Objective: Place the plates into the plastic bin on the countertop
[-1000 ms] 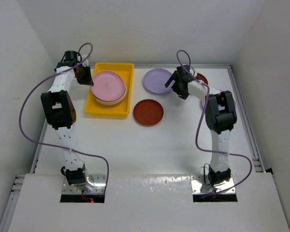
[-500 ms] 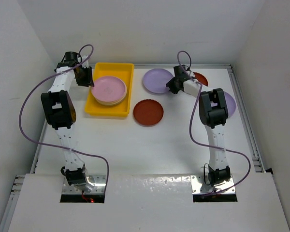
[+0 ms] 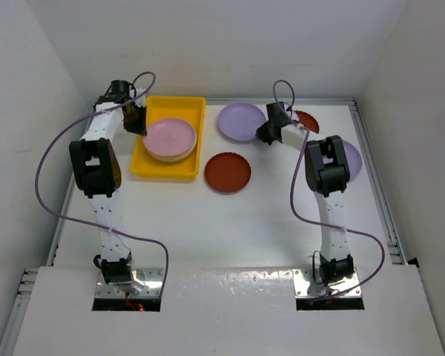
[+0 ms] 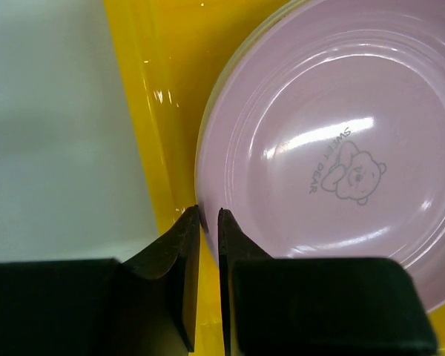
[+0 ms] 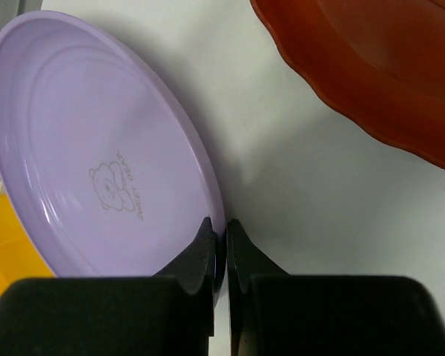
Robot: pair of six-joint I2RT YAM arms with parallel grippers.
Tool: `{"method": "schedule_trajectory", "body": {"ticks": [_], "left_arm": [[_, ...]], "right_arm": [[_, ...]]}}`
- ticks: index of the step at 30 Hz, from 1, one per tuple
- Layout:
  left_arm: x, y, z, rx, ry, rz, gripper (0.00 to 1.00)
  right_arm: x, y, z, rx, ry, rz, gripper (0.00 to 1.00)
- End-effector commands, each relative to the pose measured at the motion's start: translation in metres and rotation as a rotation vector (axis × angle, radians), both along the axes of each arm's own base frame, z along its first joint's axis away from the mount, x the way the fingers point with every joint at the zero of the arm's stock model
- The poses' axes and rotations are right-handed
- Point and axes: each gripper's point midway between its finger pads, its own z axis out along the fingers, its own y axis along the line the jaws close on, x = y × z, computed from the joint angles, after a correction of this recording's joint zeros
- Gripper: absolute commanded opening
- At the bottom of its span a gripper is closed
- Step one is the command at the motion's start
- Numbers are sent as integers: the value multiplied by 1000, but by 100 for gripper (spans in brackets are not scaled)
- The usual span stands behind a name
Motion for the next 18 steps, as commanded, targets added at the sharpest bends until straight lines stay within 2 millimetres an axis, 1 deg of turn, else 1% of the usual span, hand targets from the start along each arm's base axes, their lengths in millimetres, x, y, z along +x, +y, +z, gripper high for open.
{"method": "schedule_trajectory", "body": {"ticks": [1,2,3,5,6,7,9,10,11,12,13,14,15,16,17,18], "left_arm": [[-4,-9,-5,-4,20,-26,17],[-4,-9,-5,-4,20,-26,17],[-4,-14,-5,-4,20,-35,18],[-4,-12,-6,10,18,-39,20],[-4,-10,-6,19,19,-34,22],[-4,-10,-6,19,19,-34,22],[-4,-8,-6,29,20,-27,23],[-1,-6,3,41,0,-20,27],[1,-6,6,42,-9,-20,29],[3,-3,14,53,-27,-13,30],[8,-1,21,63,-47,-7,34],[10,-1,38,71,-84,-15,36],[12,-1,46,73,-104,-14,39],[16,0,61,75,-138,-13,46],[17,-2,71,74,-162,-28,48],[15,-10,87,44,-196,-63,50]], "right_arm": [[-5,-5,6,-32,-8,19,0],[1,-2,16,-22,-43,27,0],[0,0,17,-23,-49,44,0],[0,3,21,-21,-62,55,0],[4,5,32,-13,-93,61,0],[0,4,29,-12,-87,62,0],[3,6,48,0,-136,70,0],[3,7,57,-3,-165,80,0],[4,8,63,-4,-182,89,0],[4,7,75,-5,-211,97,0],[3,8,87,-21,-236,122,0],[5,11,99,-16,-271,140,0],[2,12,122,-38,-325,172,0],[0,12,129,-47,-341,184,0],[-2,15,137,-54,-359,202,0],[-10,17,158,-81,-397,233,0]]}}
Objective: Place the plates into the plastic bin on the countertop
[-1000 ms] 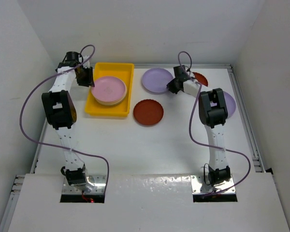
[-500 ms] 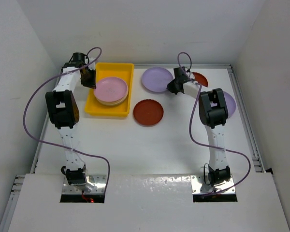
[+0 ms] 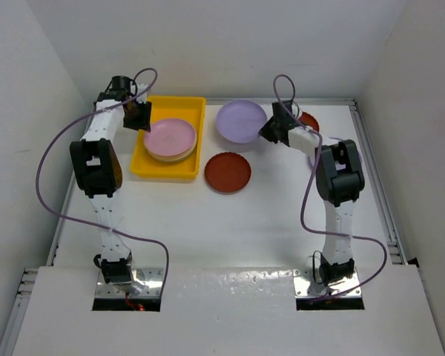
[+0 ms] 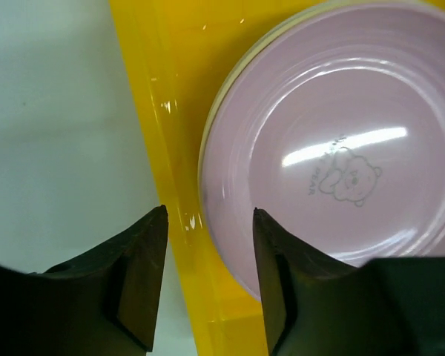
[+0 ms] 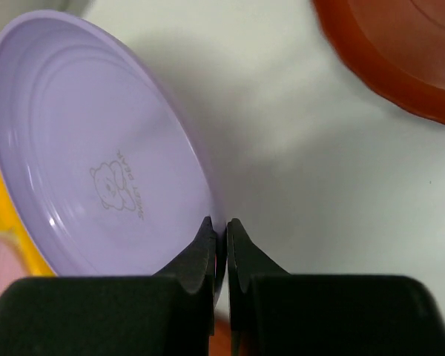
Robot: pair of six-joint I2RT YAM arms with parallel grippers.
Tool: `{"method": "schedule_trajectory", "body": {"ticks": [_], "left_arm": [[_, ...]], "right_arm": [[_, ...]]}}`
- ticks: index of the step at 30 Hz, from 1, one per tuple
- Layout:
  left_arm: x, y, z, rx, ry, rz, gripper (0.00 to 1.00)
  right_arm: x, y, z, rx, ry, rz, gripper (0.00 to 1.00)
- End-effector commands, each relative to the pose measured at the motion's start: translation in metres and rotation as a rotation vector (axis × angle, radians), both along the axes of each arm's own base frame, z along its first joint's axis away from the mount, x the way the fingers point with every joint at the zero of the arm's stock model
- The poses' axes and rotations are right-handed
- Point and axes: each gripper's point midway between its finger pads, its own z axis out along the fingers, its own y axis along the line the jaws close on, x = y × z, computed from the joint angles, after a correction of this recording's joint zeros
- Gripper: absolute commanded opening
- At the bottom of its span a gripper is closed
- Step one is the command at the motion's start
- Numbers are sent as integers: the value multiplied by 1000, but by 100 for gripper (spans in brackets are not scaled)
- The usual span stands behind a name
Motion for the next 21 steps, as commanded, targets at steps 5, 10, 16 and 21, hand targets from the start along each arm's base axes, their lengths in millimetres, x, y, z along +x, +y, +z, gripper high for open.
{"method": "schedule_trajectory", "body": {"ticks": [5,10,16,21], "left_arm": [[-1,-74,143,-151,-323,-270,69],[-35,-162,165,-192,-361,-525,79],[-38,-179,154,-218,-322,-521,79],[-32,-156,129,-82,-279,-422,74]], "right_arm": [[-12,36,148,-194,-349,301,0],[-41,79,150,-300,-316,510,0],[-54,114,176,-306,-392,630,0],[-63,125,199,-237,-469,641,0]]}}
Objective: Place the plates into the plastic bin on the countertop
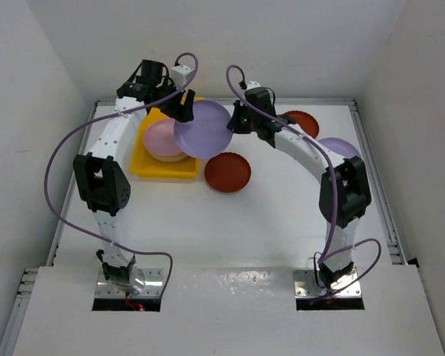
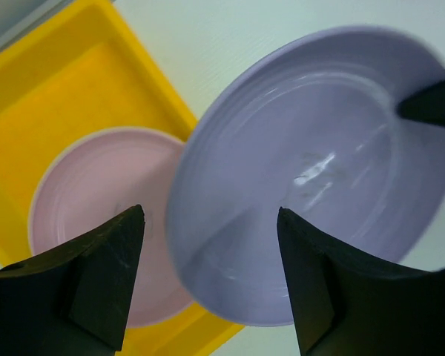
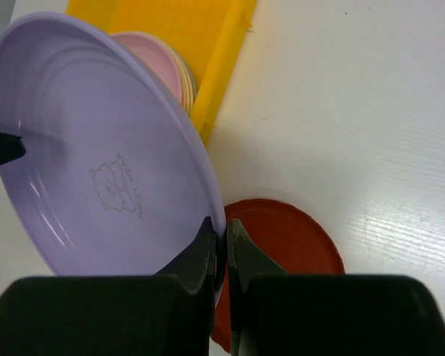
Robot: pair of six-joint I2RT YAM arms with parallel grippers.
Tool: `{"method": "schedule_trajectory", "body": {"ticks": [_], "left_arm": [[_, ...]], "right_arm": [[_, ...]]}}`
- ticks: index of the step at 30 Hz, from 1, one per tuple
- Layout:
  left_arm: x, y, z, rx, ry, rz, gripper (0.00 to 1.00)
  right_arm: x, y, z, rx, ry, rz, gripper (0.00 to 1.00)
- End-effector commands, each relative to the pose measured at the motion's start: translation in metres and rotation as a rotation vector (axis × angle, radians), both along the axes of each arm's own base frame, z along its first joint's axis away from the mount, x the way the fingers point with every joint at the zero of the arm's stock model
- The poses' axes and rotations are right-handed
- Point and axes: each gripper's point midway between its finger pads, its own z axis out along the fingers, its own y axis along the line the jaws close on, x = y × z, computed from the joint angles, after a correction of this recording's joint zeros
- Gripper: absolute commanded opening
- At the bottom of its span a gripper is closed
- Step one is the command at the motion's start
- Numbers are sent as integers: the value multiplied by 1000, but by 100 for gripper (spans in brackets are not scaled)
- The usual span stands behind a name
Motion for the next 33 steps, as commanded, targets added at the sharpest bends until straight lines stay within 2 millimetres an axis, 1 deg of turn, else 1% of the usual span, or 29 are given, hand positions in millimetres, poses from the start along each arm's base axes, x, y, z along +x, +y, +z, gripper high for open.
{"method": "schedule_trajectory", "body": {"ticks": [1,2,3,5,6,8,9,10,11,12,13,14,15,16,18,19,20,21,22,23,24,25,26,27,29,30,31,32,33], "left_arm": [[7,23,-13,69,6,83,72],[7,23,-14,76,1,77,72],[6,24,-7,73,-11,77,71],[6,24,-7,79,-15,71,70],[5,24,-3,77,-24,72,63],[5,24,-3,77,-24,72,51],[3,25,-11,87,-9,65,39],[1,23,-14,79,1,54,33],[0,26,-18,73,13,55,28],[-4,20,-20,48,27,26,20],[-8,16,-25,33,45,6,17],[-9,14,-23,0,50,-17,13],[-13,11,-23,-13,63,-33,4],[-14,14,-28,-23,82,-34,0],[-15,15,-26,-56,96,-34,0],[-16,13,-25,-63,97,-41,0],[-11,25,-21,-79,99,-1,0],[-8,28,-20,-99,105,11,0],[-3,33,-13,-118,91,27,0],[3,38,-8,-131,83,49,0],[10,51,0,-156,75,97,0],[17,58,-4,-167,82,121,0],[21,64,6,-178,60,138,0],[28,78,5,-186,61,188,0],[39,98,9,-183,30,264,0],[45,116,5,-200,43,331,0],[49,131,5,-193,34,387,0],[55,142,-8,-190,52,431,0],[57,152,-15,-183,65,467,0]], "right_arm": [[5,3,62,96,-148,30,0],[3,3,63,97,-147,33,0],[3,3,61,95,-144,35,0],[1,2,56,92,-132,36,0],[-2,4,51,89,-120,41,0],[-2,4,56,113,-129,44,0],[-3,6,57,124,-134,44,0],[-4,7,58,130,-136,52,0],[-4,8,59,136,-138,56,0],[-4,8,60,145,-143,54,0],[-5,10,60,154,-139,61,0],[-7,12,57,157,-132,67,0],[-5,11,58,168,-140,64,0],[-7,13,59,175,-143,75,0],[-7,13,53,175,-126,71,0],[-7,15,51,178,-119,73,2],[-7,15,49,179,-115,72,10],[-7,15,45,178,-104,71,24],[-7,16,42,177,-96,76,45],[-8,19,43,183,-96,82,53],[-6,17,42,181,-92,78,62],[-7,18,37,180,-70,75,84],[-5,17,38,179,-70,70,99],[-5,17,37,175,-70,65,99],[-5,11,36,162,-67,42,99],[-5,6,36,151,-67,25,99],[-3,-5,37,143,-71,-8,99],[-4,-11,29,125,-59,-30,99],[-6,-17,32,124,-60,-44,99]]}}
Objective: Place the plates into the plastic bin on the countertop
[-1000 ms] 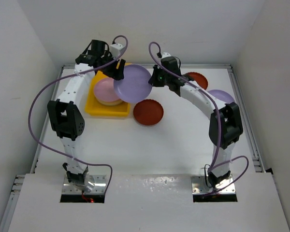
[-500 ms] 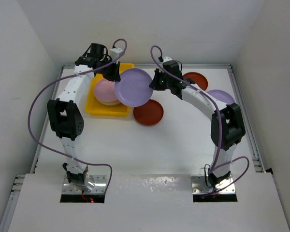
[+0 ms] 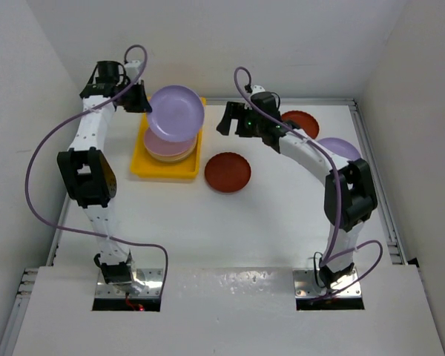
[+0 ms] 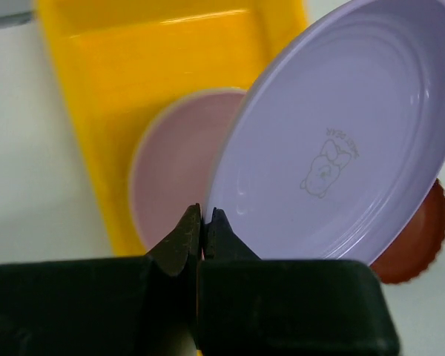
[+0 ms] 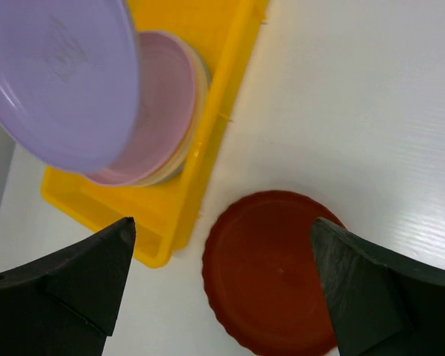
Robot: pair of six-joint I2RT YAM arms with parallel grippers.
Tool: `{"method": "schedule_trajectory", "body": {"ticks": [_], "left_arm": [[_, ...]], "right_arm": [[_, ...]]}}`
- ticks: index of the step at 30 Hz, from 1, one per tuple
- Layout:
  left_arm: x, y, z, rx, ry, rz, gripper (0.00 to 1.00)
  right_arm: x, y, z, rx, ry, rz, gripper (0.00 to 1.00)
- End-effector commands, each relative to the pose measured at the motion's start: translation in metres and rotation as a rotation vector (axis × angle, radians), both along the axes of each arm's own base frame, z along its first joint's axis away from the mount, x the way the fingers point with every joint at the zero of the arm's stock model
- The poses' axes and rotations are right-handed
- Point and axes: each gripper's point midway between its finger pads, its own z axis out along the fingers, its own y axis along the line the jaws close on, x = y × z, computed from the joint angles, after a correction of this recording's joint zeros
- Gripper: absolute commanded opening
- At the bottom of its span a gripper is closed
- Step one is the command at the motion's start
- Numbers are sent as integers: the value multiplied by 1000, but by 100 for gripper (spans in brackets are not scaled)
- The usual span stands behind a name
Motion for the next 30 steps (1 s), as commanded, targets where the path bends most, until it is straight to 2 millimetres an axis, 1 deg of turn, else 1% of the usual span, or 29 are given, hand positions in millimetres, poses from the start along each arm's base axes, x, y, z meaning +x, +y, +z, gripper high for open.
{"method": "schedule_trajectory", "body": {"ticks": [1,2,3,4,6,7,8,9,10,11,12,13,14,15,16,17,18,19,20,21,22,23,24,25,26,27,28,29,30], "left_arm": [[26,43,6,1,-38,183,0],[28,45,-5,6,-18,191,0],[28,47,-15,13,2,199,0],[28,49,-15,20,2,207,0],[25,50,-40,26,62,214,1],[25,55,-48,25,76,223,3],[24,55,-52,25,87,223,4],[20,52,-64,12,122,210,9],[20,52,-64,12,122,210,10],[17,50,-70,12,139,196,12],[14,50,-80,11,168,196,17],[14,50,-80,17,166,190,20],[12,52,-82,27,177,199,22],[12,52,-87,27,186,199,29],[10,55,-89,43,192,201,32],[10,55,-89,44,192,201,35],[10,57,-89,56,190,201,37],[10,57,-84,57,181,201,42],[10,57,-84,57,181,201,45],[10,57,-80,64,168,194,47],[10,57,-80,64,168,194,48],[11,57,-70,65,147,195,50],[11,58,-70,72,143,188,52],[11,58,-64,73,132,188,53],[11,57,-62,73,132,188,53],[10,58,-56,80,117,182,55],[11,58,-45,82,92,183,55],[11,58,-44,82,92,183,56],[12,59,-33,91,64,176,56]], "right_arm": [[5,-36,26,-6,-47,-112,99],[1,-46,24,-23,-40,-135,99],[-2,-52,21,-31,-24,-142,99],[-3,-75,23,-55,-19,-206,99],[-8,-102,8,-109,7,-273,99],[-9,-114,8,-127,5,-309,99],[-14,-138,12,-151,2,-370,99],[-21,-148,3,-168,24,-396,99],[-23,-163,11,-186,0,-448,99],[-28,-183,10,-191,7,-496,99],[-36,-195,8,-196,12,-524,99],[-38,-206,7,-212,12,-560,99],[-44,-223,2,-218,29,-605,99],[-53,-237,-2,-210,43,-652,99],[-56,-252,-4,-214,52,-700,99],[-65,-267,-15,-236,70,-762,99],[-76,-282,-21,-206,90,-847,99],[-82,-303,-24,-229,91,-923,99],[-95,-310,-42,-234,128,-945,99],[-101,-337,-45,-222,145,-1024,99],[-104,-339,-52,-183,173,-1034,87],[-109,-343,-64,-157,214,-1061,77],[-119,-362,-75,-146,263,-1118,68],[-120,-363,-84,-105,298,-1136,54],[-126,-367,-93,-98,329,-1153,51],[-126,-382,-102,-83,342,-1201,51],[-127,-387,-107,-57,351,-1237,53],[-131,-395,-113,-44,361,-1269,55],[-133,-402,-116,-35,366,-1295,57]]}}
